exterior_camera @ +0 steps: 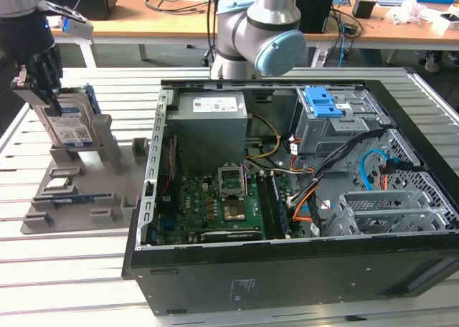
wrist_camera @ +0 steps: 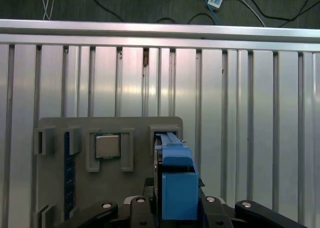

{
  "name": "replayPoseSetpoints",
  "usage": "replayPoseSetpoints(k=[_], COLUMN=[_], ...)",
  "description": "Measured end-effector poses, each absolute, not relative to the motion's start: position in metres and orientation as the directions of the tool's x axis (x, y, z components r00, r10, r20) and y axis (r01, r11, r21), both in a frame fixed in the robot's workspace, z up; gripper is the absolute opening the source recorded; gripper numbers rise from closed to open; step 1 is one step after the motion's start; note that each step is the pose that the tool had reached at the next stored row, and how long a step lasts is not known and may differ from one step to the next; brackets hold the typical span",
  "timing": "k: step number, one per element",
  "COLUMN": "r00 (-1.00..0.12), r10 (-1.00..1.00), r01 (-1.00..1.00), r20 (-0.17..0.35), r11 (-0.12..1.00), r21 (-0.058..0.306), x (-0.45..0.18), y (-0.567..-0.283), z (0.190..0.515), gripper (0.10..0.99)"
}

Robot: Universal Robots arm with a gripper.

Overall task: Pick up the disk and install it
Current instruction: 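Pick up the disk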

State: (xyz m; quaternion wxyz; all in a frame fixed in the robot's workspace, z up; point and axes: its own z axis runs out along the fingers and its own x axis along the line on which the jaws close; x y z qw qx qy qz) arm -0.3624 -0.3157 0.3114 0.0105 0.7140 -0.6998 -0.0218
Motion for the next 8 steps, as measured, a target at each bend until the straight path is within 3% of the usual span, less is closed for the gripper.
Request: replayPoseSetpoints(k=[8], r00=[0.020], r10=[-1.000], r01=[-0.999], r20=[-0.016], r11=[-0.020], r21=[0.046], x=[-0.362], y=[-0.314], z=[0.329], gripper=[0.369])
